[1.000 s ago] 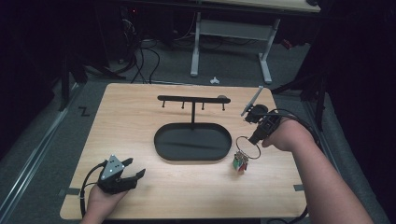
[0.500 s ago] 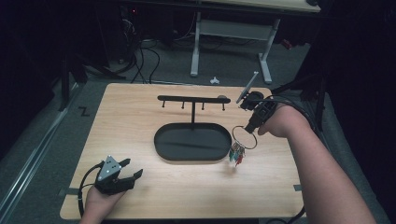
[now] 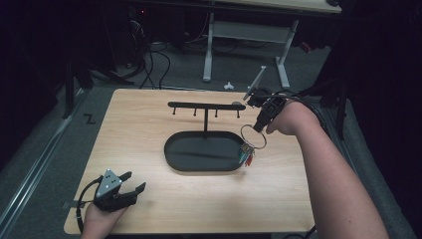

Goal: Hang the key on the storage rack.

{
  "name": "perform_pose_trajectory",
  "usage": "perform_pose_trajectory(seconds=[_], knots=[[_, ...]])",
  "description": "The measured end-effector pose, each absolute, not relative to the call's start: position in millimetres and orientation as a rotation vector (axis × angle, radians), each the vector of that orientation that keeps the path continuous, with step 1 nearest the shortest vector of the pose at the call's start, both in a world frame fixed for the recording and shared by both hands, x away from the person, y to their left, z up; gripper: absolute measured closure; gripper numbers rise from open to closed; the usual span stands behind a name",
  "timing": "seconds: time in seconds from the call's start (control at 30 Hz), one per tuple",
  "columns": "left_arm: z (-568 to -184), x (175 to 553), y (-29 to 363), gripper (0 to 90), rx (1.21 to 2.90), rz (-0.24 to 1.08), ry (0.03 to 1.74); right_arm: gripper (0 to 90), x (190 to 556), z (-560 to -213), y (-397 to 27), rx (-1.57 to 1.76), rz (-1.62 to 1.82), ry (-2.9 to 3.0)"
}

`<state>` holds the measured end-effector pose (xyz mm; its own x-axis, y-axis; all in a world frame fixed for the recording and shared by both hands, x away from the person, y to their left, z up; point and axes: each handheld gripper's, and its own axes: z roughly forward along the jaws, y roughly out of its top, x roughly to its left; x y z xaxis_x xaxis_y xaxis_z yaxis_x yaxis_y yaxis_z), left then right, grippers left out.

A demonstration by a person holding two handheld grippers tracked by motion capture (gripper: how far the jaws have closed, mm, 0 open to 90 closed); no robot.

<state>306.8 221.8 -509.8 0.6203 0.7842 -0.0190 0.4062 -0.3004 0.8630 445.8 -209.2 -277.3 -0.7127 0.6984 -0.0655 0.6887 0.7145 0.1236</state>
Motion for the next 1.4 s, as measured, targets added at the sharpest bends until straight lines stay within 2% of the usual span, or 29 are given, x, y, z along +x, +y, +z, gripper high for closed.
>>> perform_pose_trajectory(seconds=[0.67,1.4], knots=[[-510,298,234,34.3,1.912,0.534,0.979,87.3,479,-283,-181,1.094,0.158,2.82],[-510,298,238,34.3,1.908,0.534,0.981,87.2,506,-290,-190,1.163,0.156,2.779]])
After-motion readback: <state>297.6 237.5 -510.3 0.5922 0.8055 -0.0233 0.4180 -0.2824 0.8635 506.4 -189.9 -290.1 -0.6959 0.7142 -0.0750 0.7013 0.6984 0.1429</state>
